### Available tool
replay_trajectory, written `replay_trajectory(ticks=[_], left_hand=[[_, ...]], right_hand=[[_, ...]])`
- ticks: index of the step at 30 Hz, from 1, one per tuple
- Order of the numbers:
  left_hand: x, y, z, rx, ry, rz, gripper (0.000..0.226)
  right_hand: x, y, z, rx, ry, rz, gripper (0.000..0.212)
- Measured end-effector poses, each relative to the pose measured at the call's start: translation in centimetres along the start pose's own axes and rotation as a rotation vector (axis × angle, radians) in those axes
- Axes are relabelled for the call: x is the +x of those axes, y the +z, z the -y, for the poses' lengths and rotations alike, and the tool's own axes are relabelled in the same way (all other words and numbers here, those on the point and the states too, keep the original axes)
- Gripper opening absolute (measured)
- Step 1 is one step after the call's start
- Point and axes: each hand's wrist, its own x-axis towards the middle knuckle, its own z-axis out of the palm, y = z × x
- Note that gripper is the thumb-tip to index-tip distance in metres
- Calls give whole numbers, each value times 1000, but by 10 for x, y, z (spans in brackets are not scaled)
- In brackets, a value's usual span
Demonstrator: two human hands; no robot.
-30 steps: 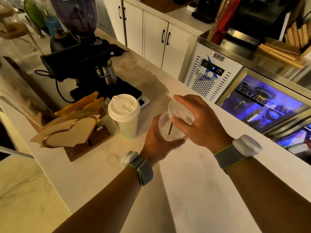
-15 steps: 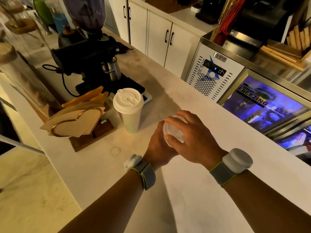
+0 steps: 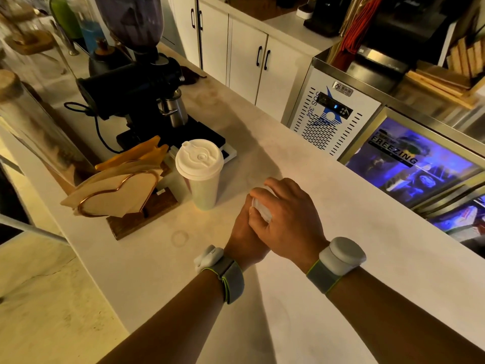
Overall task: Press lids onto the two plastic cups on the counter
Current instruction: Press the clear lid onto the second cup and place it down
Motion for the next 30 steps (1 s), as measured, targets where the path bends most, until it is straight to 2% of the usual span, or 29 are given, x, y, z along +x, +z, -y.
replay_trajectory(ticks=[2, 9, 13, 14, 17, 20, 22, 25, 28, 30], left_hand=[[0, 0, -2, -25, -6, 10, 44], [-13, -19, 5, 104, -36, 136, 81], [-20, -23, 5, 59, -85, 68, 78], [-21, -23, 3, 54, -91, 70, 78], [-21, -28, -1, 8, -104, 90, 76], [-22, -33, 2, -27, -133, 86, 77], [-22, -34, 7, -38, -156, 85, 79], [-22, -34, 13, -27, -169, 90, 82], [-21, -32, 14, -18, -174, 90, 75], [-19, -31, 12, -24, -179, 69, 69]], right_hand=[[0, 1, -1, 8, -7, -16, 36], [-2, 2, -2, 72, 3, -50, 37], [0, -3, 1, 130, 47, 18, 44], [0, -7, 0, 213, 73, 40, 48], [4, -20, -11, 668, 256, 15, 50], [-11, -20, -40, 1035, 532, -209, 41], [-27, -11, -52, 1245, 736, -274, 32], [-47, 11, -53, 1250, 781, -106, 39], [-57, 29, -46, 1025, 613, 152, 41], [-55, 36, -40, 966, 599, 197, 52]])
